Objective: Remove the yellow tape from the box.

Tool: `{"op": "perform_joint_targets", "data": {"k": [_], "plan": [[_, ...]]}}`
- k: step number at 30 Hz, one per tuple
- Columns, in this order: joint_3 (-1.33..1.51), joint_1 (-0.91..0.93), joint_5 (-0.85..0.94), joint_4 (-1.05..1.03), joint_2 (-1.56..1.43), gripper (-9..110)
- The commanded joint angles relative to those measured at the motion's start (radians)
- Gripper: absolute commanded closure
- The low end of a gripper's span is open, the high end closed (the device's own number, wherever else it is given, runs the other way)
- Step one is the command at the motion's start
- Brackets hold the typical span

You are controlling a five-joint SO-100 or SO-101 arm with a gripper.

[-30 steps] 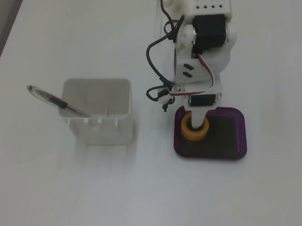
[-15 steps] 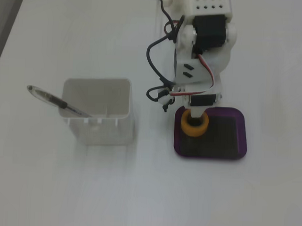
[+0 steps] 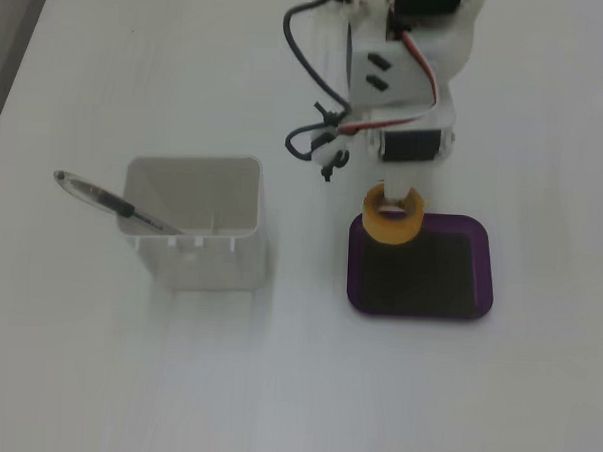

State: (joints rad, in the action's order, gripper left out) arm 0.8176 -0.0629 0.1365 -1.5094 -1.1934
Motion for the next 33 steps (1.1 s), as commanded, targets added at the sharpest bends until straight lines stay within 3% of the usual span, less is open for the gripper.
{"op": "perform_joint_targets", "data": {"k": [1, 6, 14, 19, 27, 33], "plan": [[-0.028, -0.009, -0.005, -0.063, -0.17, 102], [0.198, 0.0, -0.003, -0.074, -0.31, 102], [0.838, 0.0, -0.002, 0.25, -0.571, 102], [1.077, -0.005, -0.005, 0.407, -0.63, 102], [1.146, -0.005, -0.003, 0.492, -0.515, 101], [1.144, -0.002, -0.005, 0.489, -0.531, 90]]}}
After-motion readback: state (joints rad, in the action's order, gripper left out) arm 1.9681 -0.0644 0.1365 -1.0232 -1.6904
